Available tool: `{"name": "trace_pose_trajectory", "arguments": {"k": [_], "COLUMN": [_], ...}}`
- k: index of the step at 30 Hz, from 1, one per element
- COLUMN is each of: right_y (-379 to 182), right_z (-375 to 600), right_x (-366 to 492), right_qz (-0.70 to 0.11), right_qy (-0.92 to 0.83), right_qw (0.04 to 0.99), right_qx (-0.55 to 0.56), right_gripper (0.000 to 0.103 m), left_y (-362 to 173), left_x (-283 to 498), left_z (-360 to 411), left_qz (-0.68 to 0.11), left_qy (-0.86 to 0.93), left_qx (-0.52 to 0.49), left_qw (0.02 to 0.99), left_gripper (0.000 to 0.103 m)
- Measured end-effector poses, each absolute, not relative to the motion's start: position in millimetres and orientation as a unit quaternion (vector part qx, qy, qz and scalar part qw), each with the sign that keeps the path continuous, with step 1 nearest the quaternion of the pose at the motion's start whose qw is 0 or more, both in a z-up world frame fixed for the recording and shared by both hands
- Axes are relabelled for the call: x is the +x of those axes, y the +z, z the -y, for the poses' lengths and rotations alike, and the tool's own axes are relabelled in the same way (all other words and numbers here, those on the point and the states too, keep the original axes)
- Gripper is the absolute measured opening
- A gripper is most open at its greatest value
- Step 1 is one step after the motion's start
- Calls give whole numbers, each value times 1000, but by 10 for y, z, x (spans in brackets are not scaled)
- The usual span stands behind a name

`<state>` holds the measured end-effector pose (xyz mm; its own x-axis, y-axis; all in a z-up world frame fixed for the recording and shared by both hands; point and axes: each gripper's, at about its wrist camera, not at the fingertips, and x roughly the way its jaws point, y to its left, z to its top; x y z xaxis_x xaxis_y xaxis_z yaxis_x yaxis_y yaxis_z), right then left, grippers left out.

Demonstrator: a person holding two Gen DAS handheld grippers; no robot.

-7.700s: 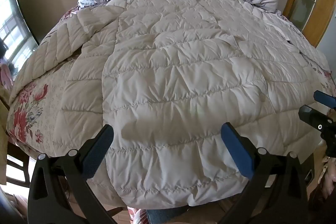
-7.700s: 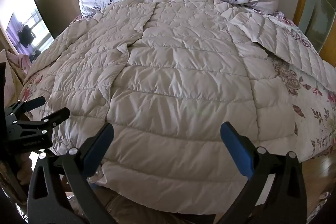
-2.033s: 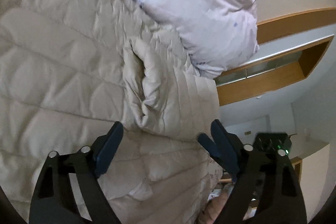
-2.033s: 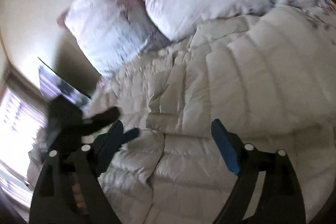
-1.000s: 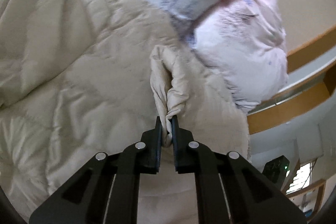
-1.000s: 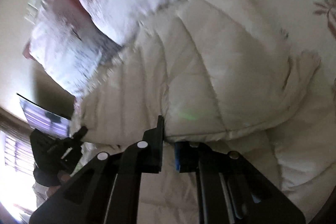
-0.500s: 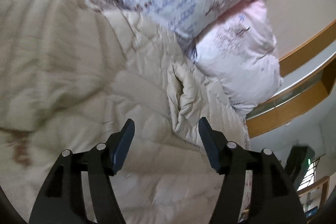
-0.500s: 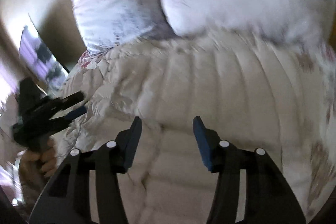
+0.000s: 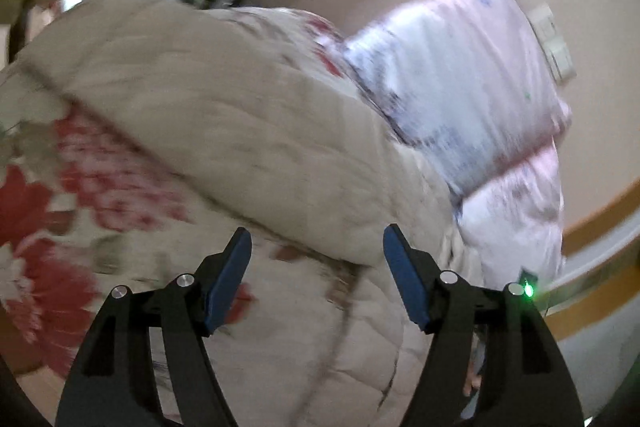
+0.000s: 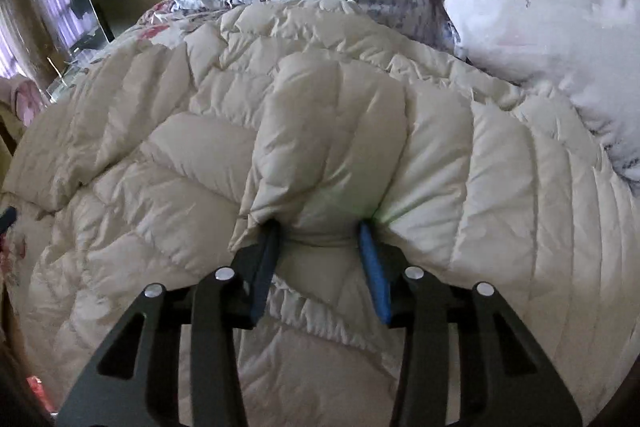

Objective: Fold large clothes

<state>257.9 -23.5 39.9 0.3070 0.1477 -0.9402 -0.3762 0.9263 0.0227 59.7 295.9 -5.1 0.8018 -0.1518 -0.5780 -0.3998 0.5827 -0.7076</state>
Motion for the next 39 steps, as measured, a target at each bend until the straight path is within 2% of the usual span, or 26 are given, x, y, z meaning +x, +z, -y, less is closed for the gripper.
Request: {"name": "trace_pose_trajectory", "arguments": {"k": [3,6,12,19,22,23,32,39], "right_y": [550,664,696,724,761,779,958,1035], "right_z": [423,572,691,822,924,963,1331,1623], "right_x": [2562,2514,2384,2318,2288,2276,2202,2096], "right_qz": [-578,-578,-590,-588,-586,-584,-562,-549], "right_qy": [177,182,194,195,192,190,169,146], "right_qw": [796,796,782,784,786,788,807,819], "right_qx": [-31,7,40,45,49,50,67,82], "right_gripper": [61,65,67,69,69,69,72,73], "left_y": [-141,-262,-395,-591,-539,-467,396,881], "left_x": [494,456,482,471,479,497,853,1288], "left_z": [-3159,-3329,-3524,-3761,-3819,-3818,-3368,-2383], "left_qz": [-290,-276,-236,-208,-209,-206,-181,-200], "left_qy": [104,120,130,135,139,137,63,-72], "left_qx": [-479,-520,-574,-624,-621,-614,-528,-450], "left_qw": [822,799,773,741,743,750,827,867], "left_gripper": [68,68,57,27,13,11,7,7]}}
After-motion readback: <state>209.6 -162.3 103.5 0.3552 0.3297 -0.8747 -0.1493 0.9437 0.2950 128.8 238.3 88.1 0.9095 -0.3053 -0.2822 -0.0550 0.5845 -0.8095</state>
